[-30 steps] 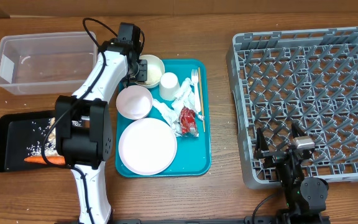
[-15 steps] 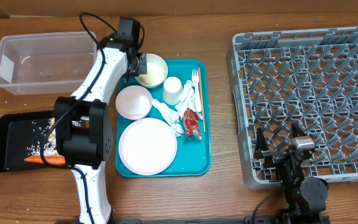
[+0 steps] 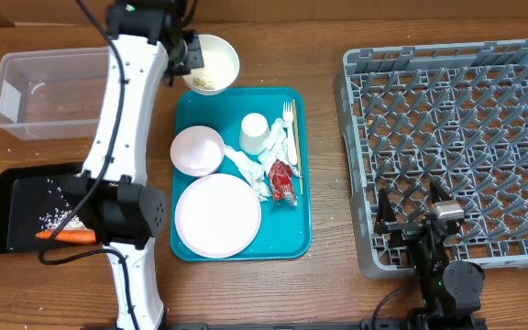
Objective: Sort waste into correct bins and load items into the dishwasher rack
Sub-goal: 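Carry the rice bowl left and tip the rice onto the black tray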
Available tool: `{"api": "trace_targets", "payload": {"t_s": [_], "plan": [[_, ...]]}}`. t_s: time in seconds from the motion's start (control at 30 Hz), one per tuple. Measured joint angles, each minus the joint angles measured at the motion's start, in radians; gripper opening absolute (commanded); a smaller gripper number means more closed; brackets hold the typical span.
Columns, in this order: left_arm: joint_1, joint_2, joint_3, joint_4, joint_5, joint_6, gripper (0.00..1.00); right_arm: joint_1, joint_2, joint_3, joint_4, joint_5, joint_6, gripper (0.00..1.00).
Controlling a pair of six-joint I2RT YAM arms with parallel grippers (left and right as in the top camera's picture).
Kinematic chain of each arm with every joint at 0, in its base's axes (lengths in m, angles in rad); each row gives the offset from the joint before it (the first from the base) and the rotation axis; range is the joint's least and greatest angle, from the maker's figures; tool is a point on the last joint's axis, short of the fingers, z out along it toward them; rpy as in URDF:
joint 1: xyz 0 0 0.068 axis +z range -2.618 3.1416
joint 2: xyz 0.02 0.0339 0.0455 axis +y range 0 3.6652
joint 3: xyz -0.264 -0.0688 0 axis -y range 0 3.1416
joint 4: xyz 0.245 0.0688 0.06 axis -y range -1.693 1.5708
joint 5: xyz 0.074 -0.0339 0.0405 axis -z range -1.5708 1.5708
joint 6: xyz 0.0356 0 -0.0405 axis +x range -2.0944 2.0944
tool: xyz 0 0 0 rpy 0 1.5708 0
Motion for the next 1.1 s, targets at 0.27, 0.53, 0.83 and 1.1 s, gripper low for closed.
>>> {"api": "trace_targets", "payload": {"t_s": [0.27,0.53,0.83,1.1], "plan": [[0.115,-0.069,0.13,-0.228,-0.051,-0.068,0.04,0.0,0.0,0.0,0.0,0.0,0.0,1.0],[0.259,-0.233,0.113,-0.227,-0.006,-0.045,0.04,0.0,0.0,0.0,0.0,0.0,0.0,1.0],[0.368,-0.579,-0.272,-0.233,-0.128,-0.149,0.04,0.0,0.0,0.0,0.0,0.0,0.0,1.0],[0.513,-0.606,-0.584,-0.162,-0.295,-0.341,0.04,0.0,0.0,0.0,0.0,0.0,0.0,1.0]]}}
